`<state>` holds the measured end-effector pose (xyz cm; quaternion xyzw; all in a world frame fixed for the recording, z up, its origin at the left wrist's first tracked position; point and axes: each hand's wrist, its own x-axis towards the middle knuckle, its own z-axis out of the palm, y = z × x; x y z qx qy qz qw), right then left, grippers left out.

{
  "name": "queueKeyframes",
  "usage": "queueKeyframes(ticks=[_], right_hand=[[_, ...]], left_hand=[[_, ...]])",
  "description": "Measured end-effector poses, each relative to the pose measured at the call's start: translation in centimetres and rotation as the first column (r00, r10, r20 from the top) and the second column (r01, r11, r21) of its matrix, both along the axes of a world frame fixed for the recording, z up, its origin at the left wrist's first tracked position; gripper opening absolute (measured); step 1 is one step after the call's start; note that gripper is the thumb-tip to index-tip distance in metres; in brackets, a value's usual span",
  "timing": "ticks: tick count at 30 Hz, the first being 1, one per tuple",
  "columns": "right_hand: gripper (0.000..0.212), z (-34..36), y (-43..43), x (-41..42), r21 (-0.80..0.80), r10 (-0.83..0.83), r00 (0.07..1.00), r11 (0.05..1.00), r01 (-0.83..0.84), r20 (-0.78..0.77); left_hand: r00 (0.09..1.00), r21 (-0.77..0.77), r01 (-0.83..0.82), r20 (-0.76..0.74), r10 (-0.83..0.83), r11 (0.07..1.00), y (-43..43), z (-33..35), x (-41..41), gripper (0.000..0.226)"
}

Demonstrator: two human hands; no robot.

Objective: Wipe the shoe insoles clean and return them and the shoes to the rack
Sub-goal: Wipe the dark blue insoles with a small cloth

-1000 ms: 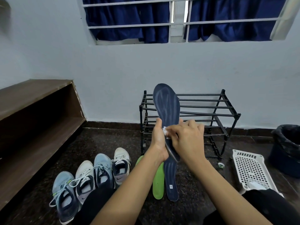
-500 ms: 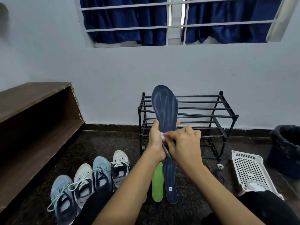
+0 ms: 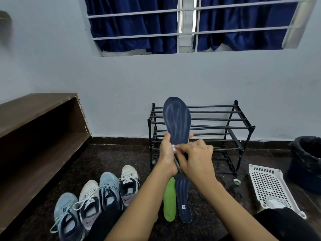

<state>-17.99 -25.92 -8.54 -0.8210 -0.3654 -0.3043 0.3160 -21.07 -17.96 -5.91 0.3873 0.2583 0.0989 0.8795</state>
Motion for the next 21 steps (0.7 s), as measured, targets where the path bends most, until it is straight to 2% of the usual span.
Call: queueKeyframes(ticks=[5, 9, 14, 16, 21], right_hand=[[0.016, 0.7, -0.1, 0.5, -0.099, -0.084, 0.995, 0.991, 0.089, 0.061], [0.015, 1.2, -0.4, 1.9, -0.077, -0.160, 0.986, 0.984, 0.164, 0.053], [0.013, 0.8, 0.0, 1.3, -0.027, -0.125, 0.992, 0.992, 0.125, 0.005], [0.005, 0.3, 0.1, 0.6, -0.021, -0.081, 0.997, 0.997, 0.081, -0.003], [0.019, -0.4, -0.2, -0.1, -0.087, -0.032, 0.999, 0.996, 0.030, -0.018]], left_hand=[[1.000, 0.003, -0.020, 0.012, 0.020, 1.000, -0.6, 0.0, -0.2, 0.074], [0.999, 0.019, 0.023, -0.032, -0.022, 1.000, -2.1, -0.1, -0.6, 0.065], [0.998, 0.010, 0.020, -0.067, -0.020, 1.000, -1.8, -0.3, -0.6, 0.066], [0.998, 0.005, -0.015, -0.066, 0.016, 1.000, -1.0, -0.5, -0.4, 0.070], [0.999, 0.017, -0.016, -0.047, 0.017, 1.000, -0.1, -0.5, -0.4, 0.075]])
